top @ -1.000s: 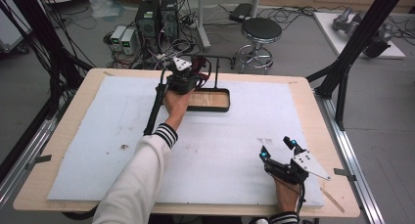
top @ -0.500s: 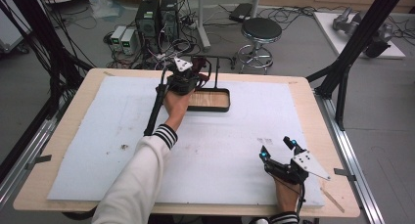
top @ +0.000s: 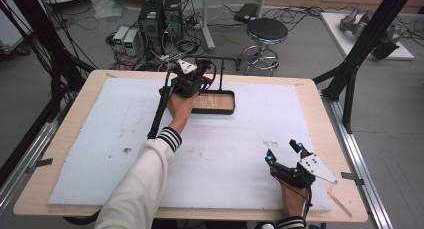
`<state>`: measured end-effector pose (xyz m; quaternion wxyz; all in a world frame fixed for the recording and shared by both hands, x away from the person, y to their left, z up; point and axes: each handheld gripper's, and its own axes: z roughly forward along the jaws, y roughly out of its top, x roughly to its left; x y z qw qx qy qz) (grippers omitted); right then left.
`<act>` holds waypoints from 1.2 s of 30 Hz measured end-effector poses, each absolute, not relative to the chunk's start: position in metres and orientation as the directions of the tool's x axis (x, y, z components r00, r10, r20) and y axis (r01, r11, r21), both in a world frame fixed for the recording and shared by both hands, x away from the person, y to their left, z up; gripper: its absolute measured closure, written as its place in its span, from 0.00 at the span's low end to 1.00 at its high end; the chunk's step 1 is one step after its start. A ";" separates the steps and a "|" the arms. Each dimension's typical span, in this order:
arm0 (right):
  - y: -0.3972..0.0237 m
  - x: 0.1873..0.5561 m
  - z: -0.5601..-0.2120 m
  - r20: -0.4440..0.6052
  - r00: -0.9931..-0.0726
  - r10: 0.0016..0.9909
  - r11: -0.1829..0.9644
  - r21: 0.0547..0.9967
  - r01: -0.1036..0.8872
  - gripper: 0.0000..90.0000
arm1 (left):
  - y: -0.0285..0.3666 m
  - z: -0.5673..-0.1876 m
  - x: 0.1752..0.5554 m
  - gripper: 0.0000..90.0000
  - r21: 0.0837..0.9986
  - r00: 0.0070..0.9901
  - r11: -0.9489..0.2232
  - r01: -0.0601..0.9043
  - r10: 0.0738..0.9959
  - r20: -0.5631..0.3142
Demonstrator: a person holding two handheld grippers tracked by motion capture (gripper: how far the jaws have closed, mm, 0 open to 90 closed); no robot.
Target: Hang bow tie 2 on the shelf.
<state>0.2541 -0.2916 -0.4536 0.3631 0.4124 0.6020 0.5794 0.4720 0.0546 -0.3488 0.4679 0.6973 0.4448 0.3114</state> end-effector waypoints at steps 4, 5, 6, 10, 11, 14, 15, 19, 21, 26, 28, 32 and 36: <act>-0.291 0.254 -0.454 0.039 -0.398 0.917 -0.010 0.997 0.074 0.12 | 0.057 -0.351 0.471 0.83 0.925 0.411 -0.170 0.341 0.911 0.017; -0.291 0.254 -0.454 0.040 -0.396 0.917 -0.011 0.997 0.075 0.12 | 0.058 -0.352 0.471 0.82 0.923 0.412 -0.168 0.347 0.911 0.011; -0.291 0.254 -0.454 0.041 -0.396 0.917 -0.012 0.997 0.075 0.12 | 0.059 -0.353 0.471 0.77 0.918 0.418 -0.169 0.359 0.909 0.004; -0.291 0.254 -0.454 0.043 -0.397 0.917 -0.014 0.997 0.076 0.12 | 0.061 -0.354 0.469 0.57 0.907 0.433 -0.179 0.382 0.901 -0.004; -0.291 0.254 -0.454 0.040 -0.397 0.917 -0.010 0.997 0.077 0.12 | 0.061 -0.355 0.469 0.52 0.901 0.440 -0.184 0.394 0.898 -0.009; -0.291 0.254 -0.454 0.039 -0.397 0.917 -0.009 0.997 0.077 0.12 | 0.063 -0.356 0.465 0.46 0.904 0.450 -0.193 0.381 0.893 0.001; -0.291 0.254 -0.454 0.038 -0.397 0.917 -0.008 0.997 0.077 0.12 | 0.065 -0.356 0.463 0.44 0.906 0.448 -0.187 0.381 0.894 -0.003; -0.291 0.253 -0.454 0.036 -0.396 0.917 -0.007 0.997 0.076 0.12 | 0.070 -0.356 0.461 0.40 0.907 0.450 -0.185 0.378 0.893 -0.006; -0.291 0.253 -0.454 0.038 -0.397 0.917 -0.008 0.997 0.078 0.12 | 0.073 -0.356 0.458 0.38 0.910 0.459 -0.189 0.369 0.888 -0.002; -0.291 0.253 -0.454 0.032 -0.397 0.917 -0.003 0.997 0.074 0.12 | 0.077 -0.356 0.452 0.36 0.917 0.474 -0.202 0.345 0.880 0.015; -0.290 0.253 -0.454 0.033 -0.396 0.918 -0.003 0.997 0.076 0.12 | 0.078 -0.356 0.449 0.33 0.919 0.485 -0.208 0.335 0.874 0.021; -0.291 0.253 -0.454 0.027 -0.396 0.918 0.001 0.998 0.070 0.12 | 0.081 -0.354 0.439 0.30 0.930 0.514 -0.227 0.290 0.856 0.048; -0.291 0.253 -0.454 0.027 -0.396 0.918 0.000 0.998 0.069 0.12 | 0.087 -0.352 0.426 0.27 0.940 0.551 -0.236 0.247 0.832 0.064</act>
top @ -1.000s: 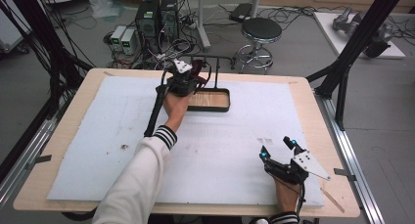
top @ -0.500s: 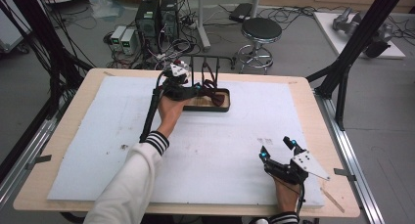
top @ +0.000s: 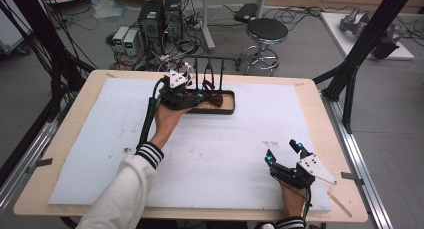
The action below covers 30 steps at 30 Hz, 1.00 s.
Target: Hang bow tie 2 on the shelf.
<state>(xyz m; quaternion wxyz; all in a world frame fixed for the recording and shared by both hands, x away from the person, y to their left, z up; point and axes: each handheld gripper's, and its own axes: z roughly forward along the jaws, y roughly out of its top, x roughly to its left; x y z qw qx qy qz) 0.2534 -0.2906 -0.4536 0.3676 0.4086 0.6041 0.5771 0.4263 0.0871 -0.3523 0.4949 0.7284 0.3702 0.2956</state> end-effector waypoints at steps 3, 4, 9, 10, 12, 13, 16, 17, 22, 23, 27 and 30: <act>-0.291 0.253 -0.454 0.029 -0.400 0.916 -0.002 0.998 0.068 0.12 | 0.094 -0.351 0.412 0.24 0.949 0.586 -0.243 0.203 0.806 0.081; -0.291 0.253 -0.454 0.028 -0.401 0.916 -0.002 0.998 0.067 0.12 | 0.098 -0.351 0.406 0.22 0.952 0.597 -0.243 0.186 0.798 0.087; -0.291 0.253 -0.454 0.027 -0.406 0.913 0.001 0.998 0.067 0.12 | 0.117 -0.347 0.377 0.22 0.969 0.649 -0.230 0.089 0.751 0.119; -0.290 0.253 -0.454 0.030 -0.407 0.913 -0.002 0.998 0.070 0.12 | 0.121 -0.346 0.372 0.22 0.971 0.655 -0.228 0.076 0.746 0.124; -0.290 0.253 -0.454 0.028 -0.404 0.914 0.000 0.998 0.068 0.12 | 0.129 -0.346 0.363 0.22 0.973 0.663 -0.226 0.051 0.736 0.136; -0.291 0.253 -0.454 0.027 -0.405 0.914 0.000 0.998 0.067 0.12 | 0.133 -0.346 0.359 0.21 0.972 0.667 -0.230 0.043 0.731 0.144; -0.291 0.252 -0.454 0.025 -0.404 0.915 0.001 0.998 0.063 0.12 | 0.149 -0.351 0.345 0.20 0.974 0.684 -0.226 0.020 0.713 0.152; -0.291 0.252 -0.454 0.023 -0.404 0.914 0.002 0.998 0.063 0.12 | 0.155 -0.355 0.340 0.20 0.976 0.689 -0.216 0.012 0.710 0.148; -0.290 0.252 -0.454 0.022 -0.403 0.915 0.004 0.998 0.063 0.12 | 0.188 -0.377 0.320 0.20 0.985 0.698 -0.175 0.010 0.706 0.118; -0.290 0.252 -0.454 0.024 -0.402 0.915 0.003 0.998 0.066 0.12 | 0.194 -0.382 0.315 0.20 0.987 0.699 -0.161 0.006 0.707 0.112; -0.290 0.252 -0.454 0.019 -0.400 0.916 0.006 0.998 0.060 0.12 | 0.219 -0.403 0.297 0.20 0.989 0.679 -0.145 -0.030 0.723 0.127; -0.290 0.251 -0.454 0.017 -0.398 0.917 0.007 0.998 0.058 0.12 | 0.236 -0.419 0.286 0.20 0.991 0.662 -0.127 -0.028 0.741 0.114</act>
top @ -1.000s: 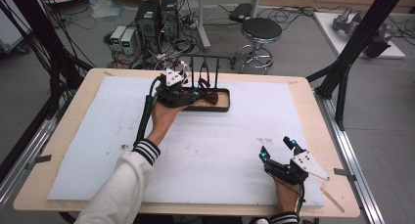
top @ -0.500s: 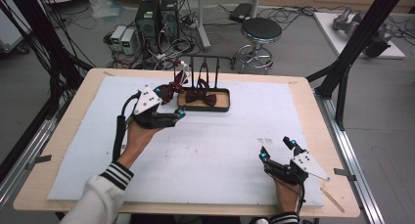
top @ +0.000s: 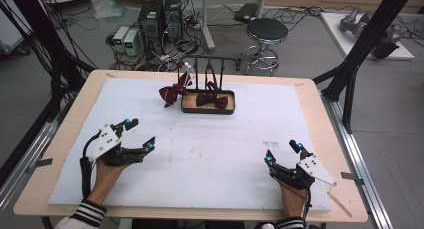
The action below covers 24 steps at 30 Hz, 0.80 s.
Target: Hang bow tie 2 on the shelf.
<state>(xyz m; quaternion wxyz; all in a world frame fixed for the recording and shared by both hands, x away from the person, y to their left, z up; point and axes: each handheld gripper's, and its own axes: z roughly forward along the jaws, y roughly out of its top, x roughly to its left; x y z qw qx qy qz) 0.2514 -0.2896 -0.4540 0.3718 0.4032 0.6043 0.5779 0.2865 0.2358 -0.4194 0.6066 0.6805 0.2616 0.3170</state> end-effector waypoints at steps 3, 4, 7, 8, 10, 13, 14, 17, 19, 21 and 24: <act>-0.290 0.251 -0.454 0.021 -0.398 0.917 0.002 0.998 0.056 0.12 | 0.247 -0.432 0.278 0.20 0.995 0.651 -0.096 -0.028 0.754 0.091; -0.290 0.251 -0.454 0.018 -0.398 0.917 0.004 0.998 0.056 0.12 | 0.250 -0.435 0.276 0.20 0.996 0.648 -0.087 -0.030 0.757 0.086; -0.290 0.251 -0.454 0.013 -0.400 0.916 0.010 0.998 0.055 0.12 | 0.258 -0.445 0.274 0.18 0.998 0.653 -0.063 -0.019 0.755 0.060; -0.290 0.251 -0.454 0.013 -0.400 0.917 0.009 0.998 0.055 0.12 | 0.261 -0.448 0.273 0.17 0.999 0.655 -0.047 -0.019 0.754 0.048; -0.290 0.251 -0.454 0.011 -0.399 0.917 0.010 0.999 0.051 0.12 | 0.265 -0.453 0.272 0.17 1.000 0.645 -0.027 -0.016 0.763 0.031; -0.289 0.251 -0.454 0.015 -0.399 0.917 0.007 0.999 0.052 0.12 | 0.268 -0.452 0.271 0.16 1.000 0.632 -0.011 -0.021 0.774 0.022; -0.289 0.251 -0.454 0.014 -0.399 0.917 0.007 0.999 0.052 0.12 | 0.269 -0.454 0.271 0.16 1.000 0.629 -0.006 -0.020 0.777 0.017; -0.290 0.251 -0.454 0.007 -0.401 0.916 0.011 0.999 0.042 0.12 | 0.271 -0.454 0.271 0.16 1.000 0.618 0.016 -0.013 0.786 -0.004; -0.290 0.250 -0.454 0.013 -0.401 0.916 0.005 0.999 0.044 0.12 | 0.270 -0.454 0.271 0.16 1.000 0.615 0.012 -0.015 0.789 -0.001; -0.290 0.250 -0.454 0.011 -0.401 0.916 0.007 0.999 0.043 0.12 | 0.270 -0.454 0.271 0.16 1.000 0.612 0.004 -0.016 0.791 0.007; -0.290 0.250 -0.454 0.012 -0.401 0.916 0.005 0.999 0.041 0.12 | 0.270 -0.455 0.271 0.16 1.000 0.601 0.008 -0.015 0.799 0.003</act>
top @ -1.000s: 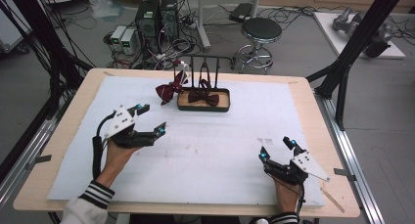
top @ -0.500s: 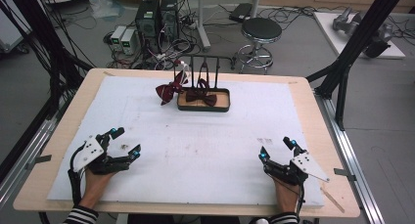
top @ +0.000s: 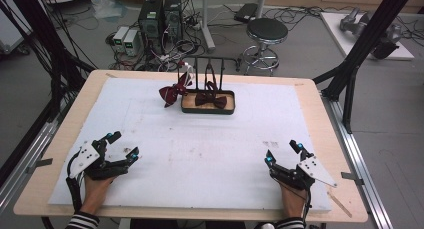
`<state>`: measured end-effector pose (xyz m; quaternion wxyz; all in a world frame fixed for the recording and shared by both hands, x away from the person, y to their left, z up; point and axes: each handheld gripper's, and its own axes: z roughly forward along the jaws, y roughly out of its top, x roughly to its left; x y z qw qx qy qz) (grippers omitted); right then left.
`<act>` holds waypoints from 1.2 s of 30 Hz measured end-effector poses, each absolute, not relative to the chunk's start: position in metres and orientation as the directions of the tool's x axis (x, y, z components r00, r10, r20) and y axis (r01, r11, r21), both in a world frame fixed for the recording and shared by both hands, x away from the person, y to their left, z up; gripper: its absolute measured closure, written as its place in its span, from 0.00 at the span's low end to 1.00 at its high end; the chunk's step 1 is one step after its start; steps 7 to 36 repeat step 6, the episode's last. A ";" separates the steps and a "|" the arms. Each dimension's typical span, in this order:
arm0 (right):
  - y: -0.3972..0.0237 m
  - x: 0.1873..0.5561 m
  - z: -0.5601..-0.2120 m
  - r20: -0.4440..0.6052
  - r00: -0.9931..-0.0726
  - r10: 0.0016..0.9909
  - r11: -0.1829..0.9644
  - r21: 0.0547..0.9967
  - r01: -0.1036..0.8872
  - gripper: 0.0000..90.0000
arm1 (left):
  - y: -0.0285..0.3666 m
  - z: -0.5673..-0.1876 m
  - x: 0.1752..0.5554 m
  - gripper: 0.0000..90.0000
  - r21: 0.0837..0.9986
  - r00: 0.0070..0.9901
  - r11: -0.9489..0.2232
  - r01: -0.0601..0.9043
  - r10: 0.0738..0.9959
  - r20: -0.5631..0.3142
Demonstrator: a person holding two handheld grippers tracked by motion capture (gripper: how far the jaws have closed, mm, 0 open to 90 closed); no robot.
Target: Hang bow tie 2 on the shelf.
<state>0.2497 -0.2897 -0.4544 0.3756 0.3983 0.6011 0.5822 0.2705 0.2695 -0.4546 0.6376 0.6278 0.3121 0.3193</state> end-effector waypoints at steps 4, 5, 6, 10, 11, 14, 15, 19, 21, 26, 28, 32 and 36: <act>-0.290 0.250 -0.455 0.012 -0.402 0.916 0.003 0.999 0.039 0.12 | 0.270 -0.455 0.270 0.16 1.000 0.602 0.009 -0.021 0.799 0.006; -0.290 0.250 -0.455 0.013 -0.402 0.915 0.003 0.999 0.039 0.12 | 0.270 -0.455 0.270 0.16 1.000 0.597 0.010 -0.020 0.802 0.004; -0.290 0.250 -0.455 0.011 -0.403 0.915 0.005 0.999 0.038 0.12 | 0.270 -0.455 0.269 0.16 1.000 0.592 0.009 -0.021 0.806 0.005; -0.290 0.250 -0.455 0.011 -0.403 0.915 0.005 0.999 0.038 0.12 | 0.270 -0.455 0.269 0.16 1.000 0.592 0.009 -0.021 0.806 0.005; -0.290 0.250 -0.455 0.011 -0.403 0.915 0.005 0.999 0.038 0.12 | 0.270 -0.455 0.269 0.16 1.000 0.592 0.009 -0.021 0.806 0.005; -0.290 0.250 -0.455 0.011 -0.403 0.915 0.005 0.999 0.038 0.12 | 0.270 -0.455 0.269 0.16 1.000 0.592 0.009 -0.021 0.806 0.005; -0.290 0.250 -0.455 0.011 -0.403 0.915 0.005 0.999 0.038 0.12 | 0.270 -0.455 0.269 0.16 1.000 0.592 0.009 -0.021 0.806 0.005; -0.290 0.250 -0.455 0.011 -0.403 0.915 0.005 0.999 0.038 0.12 | 0.270 -0.455 0.269 0.16 1.000 0.592 0.009 -0.021 0.806 0.005; -0.290 0.250 -0.455 0.011 -0.403 0.915 0.005 0.999 0.038 0.12 | 0.270 -0.455 0.269 0.16 1.000 0.592 0.009 -0.021 0.806 0.005; -0.290 0.250 -0.455 0.011 -0.403 0.915 0.005 0.999 0.038 0.12 | 0.270 -0.455 0.269 0.16 1.000 0.592 0.009 -0.021 0.806 0.005; -0.290 0.250 -0.455 0.011 -0.403 0.915 0.005 0.999 0.038 0.12 | 0.270 -0.455 0.269 0.16 1.000 0.592 0.009 -0.021 0.806 0.005; -0.290 0.250 -0.455 0.011 -0.403 0.915 0.005 0.999 0.038 0.12 | 0.270 -0.455 0.269 0.16 1.000 0.592 0.009 -0.021 0.806 0.005; -0.290 0.250 -0.455 0.011 -0.403 0.915 0.005 0.999 0.038 0.12 | 0.270 -0.455 0.269 0.16 1.000 0.592 0.009 -0.021 0.806 0.005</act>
